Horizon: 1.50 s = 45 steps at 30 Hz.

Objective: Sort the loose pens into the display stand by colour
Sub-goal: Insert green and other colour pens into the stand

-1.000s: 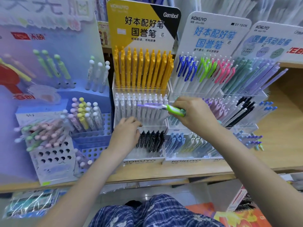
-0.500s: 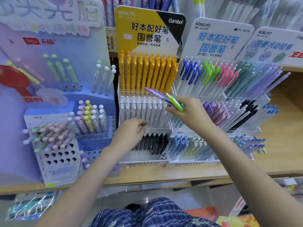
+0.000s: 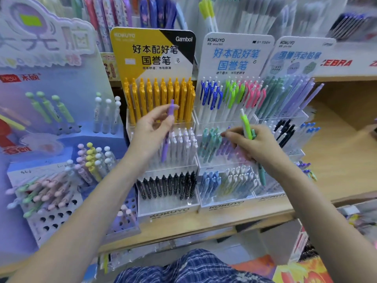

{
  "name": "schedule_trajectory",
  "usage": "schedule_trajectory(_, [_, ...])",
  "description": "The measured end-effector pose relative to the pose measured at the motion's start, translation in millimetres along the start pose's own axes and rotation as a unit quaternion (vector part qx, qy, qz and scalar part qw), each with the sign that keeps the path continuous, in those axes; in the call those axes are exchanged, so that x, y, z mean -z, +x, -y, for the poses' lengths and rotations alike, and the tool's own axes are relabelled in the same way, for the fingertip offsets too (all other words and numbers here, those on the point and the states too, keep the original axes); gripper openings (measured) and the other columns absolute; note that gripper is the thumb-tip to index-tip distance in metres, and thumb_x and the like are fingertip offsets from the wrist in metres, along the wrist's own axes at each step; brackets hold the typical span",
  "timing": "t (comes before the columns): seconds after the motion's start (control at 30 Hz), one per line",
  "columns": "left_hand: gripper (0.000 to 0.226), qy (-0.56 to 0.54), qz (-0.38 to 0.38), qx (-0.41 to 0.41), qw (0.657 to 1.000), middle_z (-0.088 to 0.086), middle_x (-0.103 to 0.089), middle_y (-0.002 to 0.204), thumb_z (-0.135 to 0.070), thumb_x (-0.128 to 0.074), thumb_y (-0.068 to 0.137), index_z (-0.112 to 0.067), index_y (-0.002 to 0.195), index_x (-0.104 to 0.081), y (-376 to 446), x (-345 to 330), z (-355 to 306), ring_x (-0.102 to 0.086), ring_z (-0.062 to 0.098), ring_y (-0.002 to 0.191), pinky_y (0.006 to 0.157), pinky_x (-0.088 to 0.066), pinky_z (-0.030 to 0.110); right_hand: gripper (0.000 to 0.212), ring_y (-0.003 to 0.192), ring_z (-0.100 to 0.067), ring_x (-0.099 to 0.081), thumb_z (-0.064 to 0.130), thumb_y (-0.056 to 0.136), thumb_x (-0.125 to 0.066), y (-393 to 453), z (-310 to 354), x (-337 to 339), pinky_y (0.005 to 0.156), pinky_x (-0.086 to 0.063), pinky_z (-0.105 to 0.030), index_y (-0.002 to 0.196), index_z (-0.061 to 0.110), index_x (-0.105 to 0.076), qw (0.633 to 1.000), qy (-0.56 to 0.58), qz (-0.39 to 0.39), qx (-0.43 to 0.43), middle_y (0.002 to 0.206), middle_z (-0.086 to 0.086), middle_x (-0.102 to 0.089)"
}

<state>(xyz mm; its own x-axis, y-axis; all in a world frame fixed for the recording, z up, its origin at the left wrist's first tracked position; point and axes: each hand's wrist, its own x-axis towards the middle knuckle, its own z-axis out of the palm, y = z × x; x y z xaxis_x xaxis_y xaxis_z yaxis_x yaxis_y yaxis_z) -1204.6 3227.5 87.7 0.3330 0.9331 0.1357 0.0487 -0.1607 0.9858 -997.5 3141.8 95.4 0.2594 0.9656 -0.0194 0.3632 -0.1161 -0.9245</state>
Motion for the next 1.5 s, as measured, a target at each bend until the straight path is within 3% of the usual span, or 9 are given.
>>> schedule_trajectory(0.1, [0.042, 0.058, 0.108, -0.012, 0.992, 0.002, -0.064, 0.099, -0.005, -0.055, 0.088, -0.028, 0.123, -0.05, -7.3, -27.1, -7.4, -0.065, 0.009, 0.081, 0.074, -0.054, 0.015, 0.013, 0.038, -0.009, -0.031, 0.016, 0.086, -0.062, -2.0, 11.4, 4.5, 0.037, -0.025, -0.02, 0.096, 0.012, -0.071, 0.999, 0.032, 0.0, 0.032, 0.052, 0.008, -0.06])
schedule_trajectory(0.2, [0.048, 0.068, 0.146, -0.024, 0.987, 0.0, -0.065, 0.096, -0.006, -0.065, 0.082, -0.026, 0.125, -0.053, -5.7, -48.1, -5.2, -0.069, 0.009, 0.079, 0.074, -0.054, 0.016, 0.008, 0.04, -0.011, -0.03, 0.014, 0.085, -0.064, -4.5, 19.8, 4.2, 0.039, -0.025, -0.023, 0.09, 0.016, -0.07, 0.998, 0.038, 0.024, 0.041, 0.051, 0.007, -0.059])
schedule_trajectory(0.4, [0.042, 0.2, 0.089, -0.159, 0.963, -0.002, -0.065, 0.086, -0.013, -0.074, 0.075, -0.023, 0.115, -0.062, -1.7, -80.4, -1.9, -0.063, 0.01, 0.078, 0.074, -0.053, 0.018, 0.006, 0.037, -0.008, -0.031, 0.012, 0.082, -0.069, -2.7, 13.0, 19.8, 0.036, -0.025, -0.018, 0.076, 0.01, -0.07, 0.996, 0.072, -0.045, -0.009, 0.051, 0.004, -0.062])
schedule_trajectory(0.53, [0.04, 0.245, 0.089, -0.226, 0.939, 0.001, -0.066, 0.092, -0.018, -0.071, 0.079, -0.015, 0.117, -0.062, 0.6, -91.9, 9.4, -0.062, 0.011, 0.081, 0.08, -0.054, 0.029, 0.005, 0.039, -0.008, -0.034, 0.011, 0.08, -0.07, -0.1, 7.5, 37.2, 0.037, -0.029, -0.017, 0.079, 0.007, -0.071, 0.995, 0.037, -0.088, -0.023, 0.047, 0.006, -0.058])
schedule_trajectory(0.67, [0.033, 0.361, 0.152, -0.182, 0.902, -0.001, -0.061, 0.119, -0.021, -0.055, 0.091, -0.015, 0.124, -0.057, -6.5, -85.8, 41.8, -0.057, 0.009, 0.102, 0.098, -0.04, 0.022, 0.006, 0.033, 0.0, -0.039, 0.01, 0.082, -0.07, 12.5, 1.6, 62.8, 0.038, -0.027, -0.008, 0.086, 0.007, -0.072, 0.98, -0.121, -0.149, 0.051, 0.041, 0.015, -0.051])
schedule_trajectory(0.8, [0.035, 0.469, 0.221, -0.09, 0.85, 0.001, -0.052, 0.135, -0.018, -0.042, 0.097, -0.012, 0.13, -0.052, -11.7, -86.4, 78.8, -0.05, 0.017, 0.121, 0.1, -0.037, 0.028, 0.012, 0.053, 0.002, -0.053, 0.014, 0.08, -0.072, 30.8, -19.0, 56.0, 0.054, -0.036, -0.004, 0.091, 0.007, -0.074, 0.952, -0.26, -0.107, 0.12, 0.078, -0.006, -0.068])
schedule_trajectory(0.87, [0.036, 0.491, 0.222, -0.082, 0.838, 0.001, -0.049, 0.138, -0.015, -0.041, 0.097, -0.01, 0.13, -0.052, -10.7, -87.1, 85.6, -0.047, 0.017, 0.124, 0.101, -0.036, 0.028, 0.012, 0.072, -0.016, -0.063, 0.013, 0.081, -0.071, 37.3, -30.8, 52.7, 0.068, -0.042, -0.013, 0.091, 0.007, -0.074, 0.946, -0.275, -0.089, 0.146, 0.088, -0.007, -0.07])
schedule_trajectory(1.13, [0.027, 0.499, 0.196, -0.063, 0.842, 0.007, -0.064, 0.116, -0.011, -0.045, 0.092, -0.004, 0.107, -0.066, -2.8, -93.0, 96.2, -0.059, 0.023, 0.105, 0.088, -0.048, 0.034, 0.012, 0.069, -0.029, -0.065, 0.013, 0.081, -0.071, 51.7, -51.1, 50.3, 0.07, -0.052, -0.04, 0.092, 0.009, -0.074, 0.917, -0.36, 0.019, 0.173, 0.082, -0.013, -0.072])
schedule_trajectory(1.5, [0.026, 0.488, 0.173, -0.07, 0.853, 0.006, -0.064, 0.114, -0.009, -0.044, 0.092, -0.004, 0.106, -0.065, -5.1, -94.1, 98.6, -0.058, 0.022, 0.105, 0.085, -0.046, 0.033, 0.016, 0.071, -0.026, -0.066, 0.015, 0.081, -0.072, 70.7, -43.5, 45.3, 0.072, -0.054, -0.042, 0.097, 0.013, -0.074, 0.912, -0.392, 0.032, 0.12, 0.084, -0.011, -0.073])
